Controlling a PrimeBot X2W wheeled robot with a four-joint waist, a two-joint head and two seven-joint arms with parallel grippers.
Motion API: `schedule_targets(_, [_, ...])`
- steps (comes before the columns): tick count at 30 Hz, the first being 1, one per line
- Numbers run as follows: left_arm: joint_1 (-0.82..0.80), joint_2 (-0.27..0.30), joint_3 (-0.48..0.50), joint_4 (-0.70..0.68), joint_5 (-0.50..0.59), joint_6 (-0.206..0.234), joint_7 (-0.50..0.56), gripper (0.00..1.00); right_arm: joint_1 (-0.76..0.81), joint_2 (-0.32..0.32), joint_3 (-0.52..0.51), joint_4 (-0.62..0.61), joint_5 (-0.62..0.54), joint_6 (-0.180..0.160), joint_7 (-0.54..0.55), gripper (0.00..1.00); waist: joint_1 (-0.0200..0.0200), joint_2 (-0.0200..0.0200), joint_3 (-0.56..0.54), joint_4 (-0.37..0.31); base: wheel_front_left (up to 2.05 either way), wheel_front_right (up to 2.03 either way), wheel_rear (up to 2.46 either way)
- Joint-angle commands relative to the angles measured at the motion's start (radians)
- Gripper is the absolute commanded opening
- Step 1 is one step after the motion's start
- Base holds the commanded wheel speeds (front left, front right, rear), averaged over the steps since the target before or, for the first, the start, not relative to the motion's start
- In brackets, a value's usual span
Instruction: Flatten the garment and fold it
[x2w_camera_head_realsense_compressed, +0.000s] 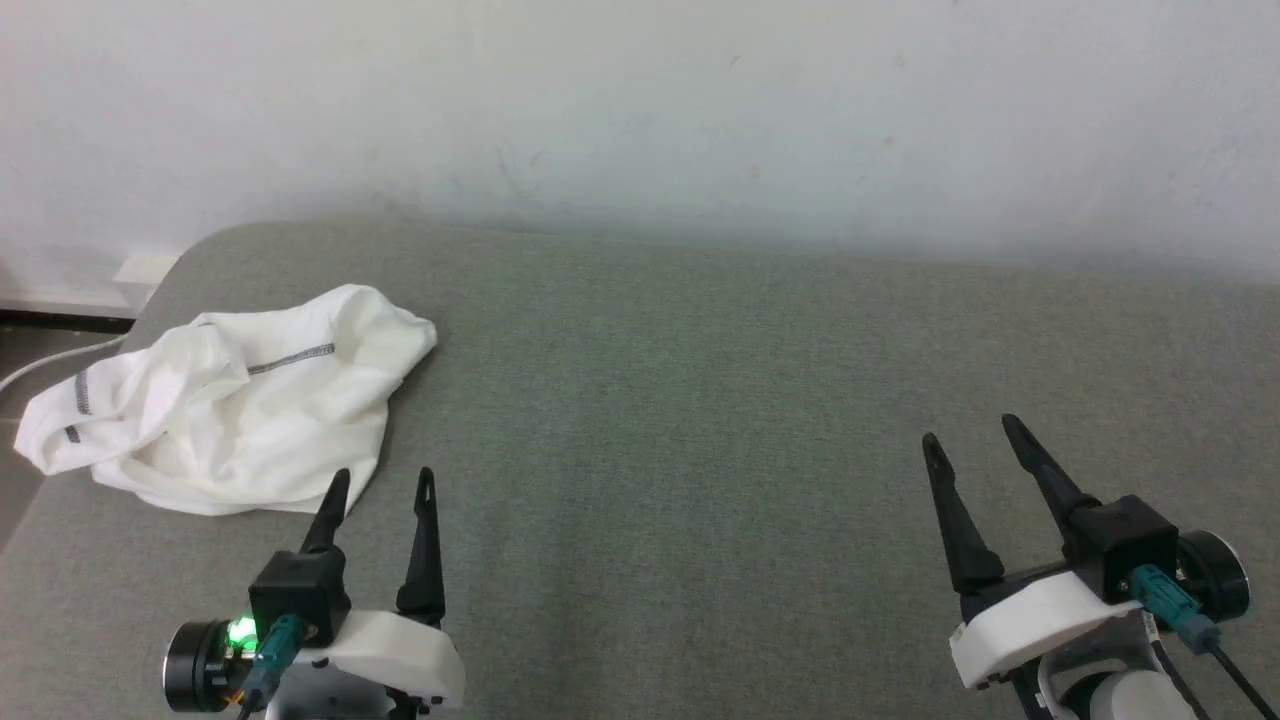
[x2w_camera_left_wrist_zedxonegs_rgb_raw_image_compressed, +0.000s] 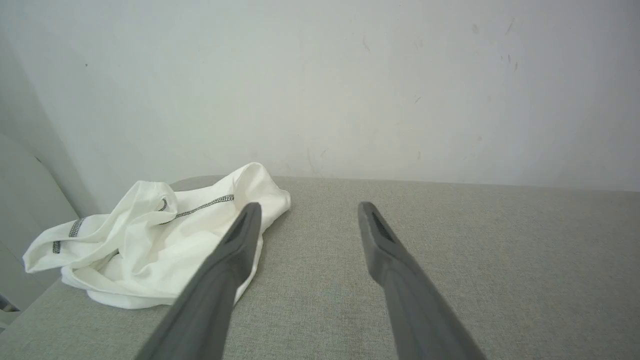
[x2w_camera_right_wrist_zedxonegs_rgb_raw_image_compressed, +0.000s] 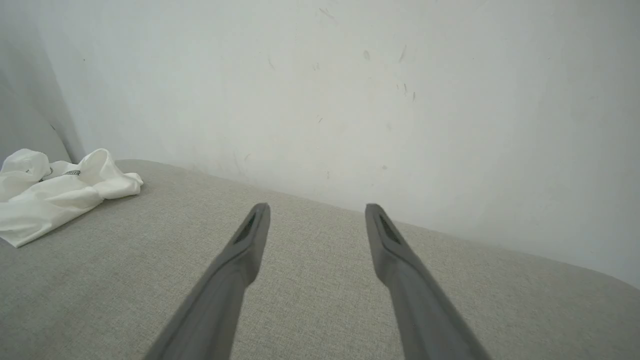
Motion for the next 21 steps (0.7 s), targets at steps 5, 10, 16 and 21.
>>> schedule_targets(5, [0.022, -0.001, 0.000, -0.002, -0.006, 0.009, -0.019, 1.00, 0.010, 0.002, 0.014, 0.009, 0.006, -0.001, -0.019, 1.00, 0.0000, -0.0001, -0.003, 0.044, 0.00, 0.00, 0.00])
schedule_targets(10, [0.027, -0.001, 0.000, -0.001, -0.009, 0.010, -0.030, 1.00, 0.014, 0.002, 0.015, 0.012, 0.008, -0.001, -0.029, 1.00, 0.0000, -0.0001, -0.006, 0.079, 0.00, 0.00, 0.00])
schedule_targets(16, [0.035, -0.001, -0.003, -0.003, -0.013, 0.015, -0.042, 1.00, 0.020, 0.002, 0.016, 0.020, 0.013, -0.001, -0.042, 1.00, 0.0000, -0.0001, -0.011, 0.125, 0.00, 0.00, 0.00])
schedule_targets(21, [0.042, -0.001, -0.005, -0.004, -0.014, 0.016, -0.053, 1.00, 0.020, 0.003, 0.021, 0.024, 0.015, -0.001, -0.052, 1.00, 0.0000, -0.0001, -0.011, 0.165, 0.00, 0.00, 0.00])
